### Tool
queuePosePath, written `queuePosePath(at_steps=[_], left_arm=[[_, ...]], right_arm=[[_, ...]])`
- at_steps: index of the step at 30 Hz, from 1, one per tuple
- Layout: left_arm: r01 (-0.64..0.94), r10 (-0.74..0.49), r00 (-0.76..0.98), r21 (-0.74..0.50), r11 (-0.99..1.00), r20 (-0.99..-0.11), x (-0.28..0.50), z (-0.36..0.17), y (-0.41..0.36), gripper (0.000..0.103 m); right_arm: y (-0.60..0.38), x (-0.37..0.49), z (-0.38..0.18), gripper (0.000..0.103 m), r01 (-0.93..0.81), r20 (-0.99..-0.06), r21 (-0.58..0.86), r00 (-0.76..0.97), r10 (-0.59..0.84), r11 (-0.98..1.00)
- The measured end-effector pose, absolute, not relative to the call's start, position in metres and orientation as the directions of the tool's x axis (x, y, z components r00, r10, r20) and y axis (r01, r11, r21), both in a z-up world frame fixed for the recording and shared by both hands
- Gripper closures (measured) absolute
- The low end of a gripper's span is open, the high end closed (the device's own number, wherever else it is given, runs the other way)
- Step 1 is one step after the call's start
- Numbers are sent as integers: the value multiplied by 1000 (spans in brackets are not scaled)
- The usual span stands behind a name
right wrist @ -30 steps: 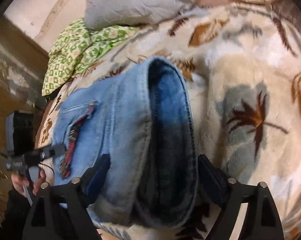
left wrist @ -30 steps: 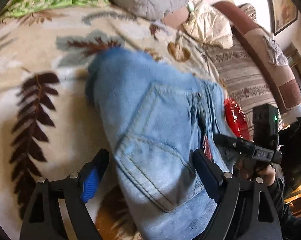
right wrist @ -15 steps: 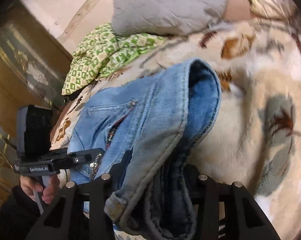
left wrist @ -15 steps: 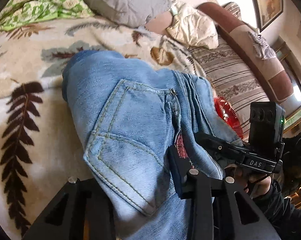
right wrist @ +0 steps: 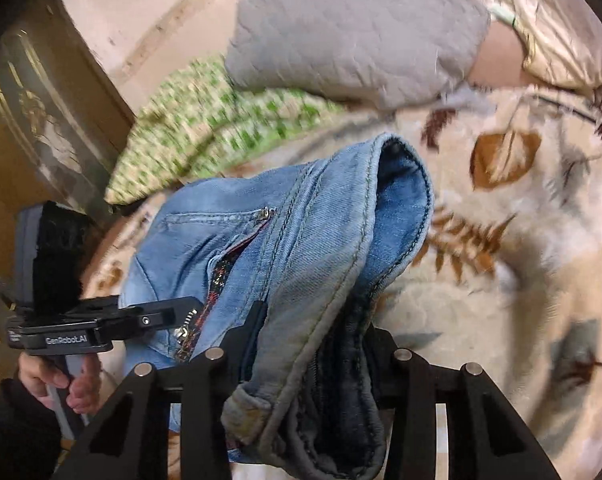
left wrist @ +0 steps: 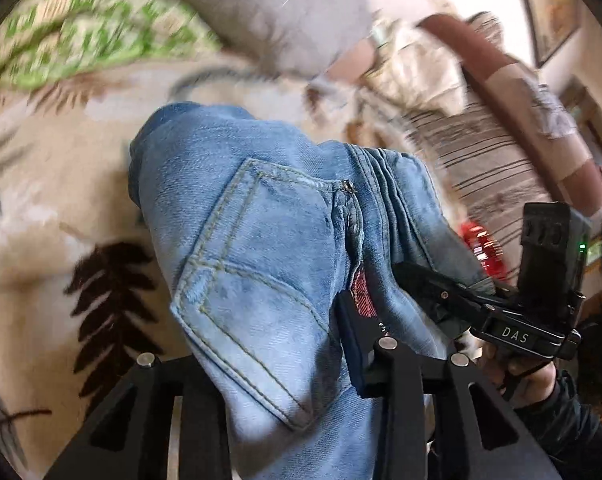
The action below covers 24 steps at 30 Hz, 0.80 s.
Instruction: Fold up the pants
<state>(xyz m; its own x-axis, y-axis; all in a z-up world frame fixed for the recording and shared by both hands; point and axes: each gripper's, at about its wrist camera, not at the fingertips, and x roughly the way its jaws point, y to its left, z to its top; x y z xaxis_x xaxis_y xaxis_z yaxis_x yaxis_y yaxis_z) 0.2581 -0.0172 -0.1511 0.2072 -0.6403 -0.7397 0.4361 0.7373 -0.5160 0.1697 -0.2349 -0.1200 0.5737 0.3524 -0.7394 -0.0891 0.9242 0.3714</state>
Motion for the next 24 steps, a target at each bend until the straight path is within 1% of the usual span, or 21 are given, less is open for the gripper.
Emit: queuePosePath(at_steps=[2, 3, 4, 5, 6, 8, 10, 11, 12, 13, 14, 16, 18, 19, 21, 23, 24], left_arm=[[413, -658, 202, -546, 729, -726, 263, -161, -12, 63], [402, -663, 198, -557, 727, -722, 265, -164, -11, 59], [404, -654, 203, -546, 734, -728, 266, -165, -12, 56], [411, -643, 213, -529, 742, -736, 266, -165, -13, 49], [415, -614, 239, -493, 765, -752, 265, -163, -14, 34], [395, -561, 294, -436, 809, -774, 263, -158, -10, 18], [391, -548, 333, -416, 821, -768, 253, -141, -3, 16], [408, -549, 347, -405, 818, -760, 246, -133, 0, 13], [448, -546, 366, -371, 813, -754, 234, -123, 3, 6], [491, -541, 383, -331, 806, -748, 223, -114, 5, 4], [558, -538, 406, -266, 786, -739, 206, -104, 3, 4], [653, -516, 440, -132, 746, -735, 176, -93, 0, 4], [701, -487, 459, -34, 712, -743, 156, -91, -3, 4], [722, -466, 458, 10, 692, -757, 146, -92, -8, 4], [747, -448, 433, 33, 664, -782, 135, -97, -13, 4], [747, -422, 461, 85, 659, -780, 128, -102, -20, 4], [734, -388, 500, 140, 665, -775, 125, -105, -23, 4]], right_arm=[[-236, 175, -137, 58, -67, -752, 374, 561, 345, 925], [-240, 177, -143, 56, -53, -748, 390, 564, 349, 920], [-243, 178, -144, 49, -47, -746, 397, 565, 352, 917], [-245, 178, -145, 40, -42, -752, 385, 564, 340, 922], [-246, 179, -146, 35, -39, -760, 369, 562, 326, 929], [-252, 181, -147, 26, -33, -765, 374, 554, 329, 927], [-265, 177, -141, 24, -20, -765, 419, 531, 365, 908], [-271, 173, -135, 23, -23, -763, 428, 527, 374, 904], [-277, 167, -127, 21, -35, -757, 429, 531, 380, 903], [-280, 163, -123, 16, -48, -752, 427, 535, 385, 903], [-285, 155, -115, 13, -72, -746, 422, 540, 391, 904], [-291, 136, -100, 13, -134, -736, 402, 541, 407, 906], [-290, 123, -91, 13, -177, -735, 363, 548, 398, 915], [-287, 118, -88, 13, -203, -737, 334, 553, 389, 921], [-274, 111, -84, 13, -257, -745, 257, 561, 360, 932], [-261, 108, -85, 13, -290, -758, 186, 566, 325, 939], [-255, 108, -86, 13, -297, -761, 162, 569, 310, 941]])
